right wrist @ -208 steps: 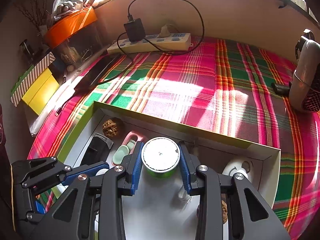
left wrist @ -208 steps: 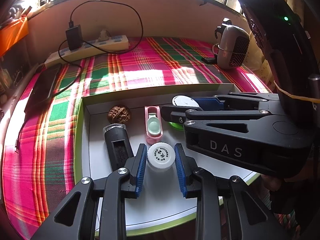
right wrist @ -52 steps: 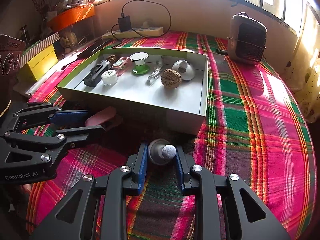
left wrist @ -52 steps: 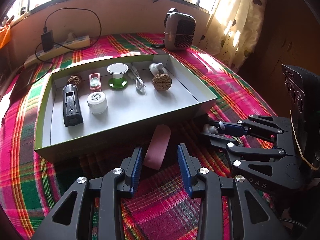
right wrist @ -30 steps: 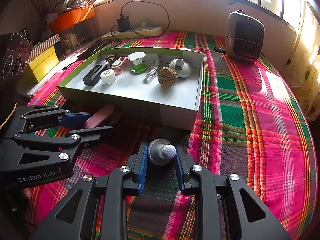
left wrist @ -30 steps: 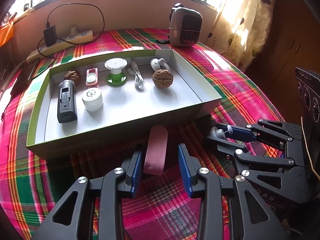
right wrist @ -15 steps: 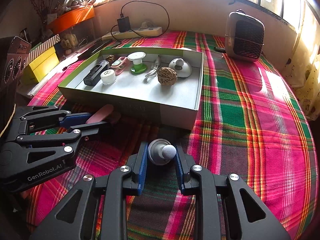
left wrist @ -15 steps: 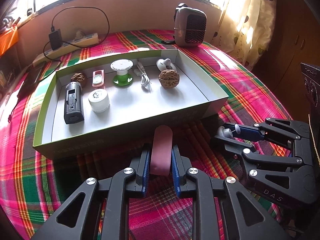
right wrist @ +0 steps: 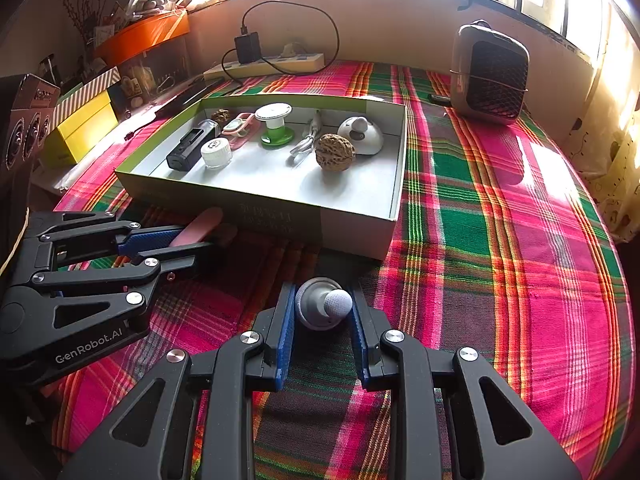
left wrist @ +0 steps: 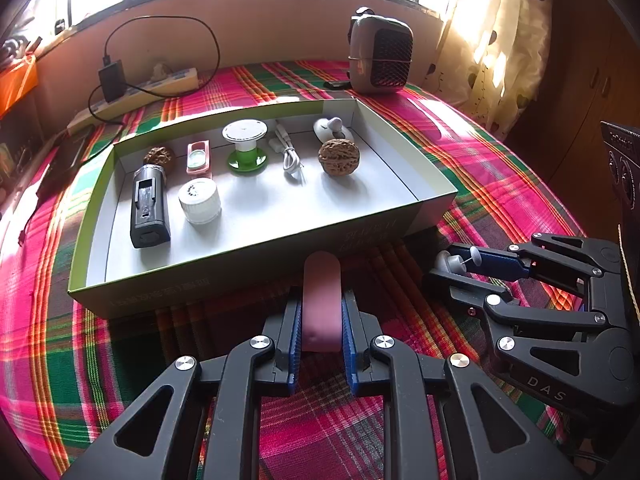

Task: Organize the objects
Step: 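Lift the knob with the right tool while the left tool carries the pink block over the box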

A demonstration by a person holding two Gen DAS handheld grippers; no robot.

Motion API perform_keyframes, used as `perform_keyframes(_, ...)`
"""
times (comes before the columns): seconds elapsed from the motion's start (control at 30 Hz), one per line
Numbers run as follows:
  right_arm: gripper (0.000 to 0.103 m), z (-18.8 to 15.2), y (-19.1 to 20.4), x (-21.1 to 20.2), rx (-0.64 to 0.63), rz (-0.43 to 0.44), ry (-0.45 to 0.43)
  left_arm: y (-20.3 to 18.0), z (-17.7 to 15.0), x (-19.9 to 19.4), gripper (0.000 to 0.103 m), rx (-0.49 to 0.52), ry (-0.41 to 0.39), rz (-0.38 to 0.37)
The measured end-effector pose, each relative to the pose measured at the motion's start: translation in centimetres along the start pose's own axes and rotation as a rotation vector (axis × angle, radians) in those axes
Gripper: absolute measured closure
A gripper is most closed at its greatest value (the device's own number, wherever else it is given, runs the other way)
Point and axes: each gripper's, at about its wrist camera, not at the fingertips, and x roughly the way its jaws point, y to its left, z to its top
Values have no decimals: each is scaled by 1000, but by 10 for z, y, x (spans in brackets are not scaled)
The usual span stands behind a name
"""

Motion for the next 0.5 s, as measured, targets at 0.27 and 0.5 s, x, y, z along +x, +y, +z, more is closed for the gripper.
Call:
perform_keyframes(0.27, 77, 0, 1, -1, -4, -10, -4, -2, -1, -4, 87, 4, -1, -3)
perform_keyframes(0.5, 77, 2, 2, -7, -7, -4, -19, -3, -1, -14, 87, 6, -27, -11)
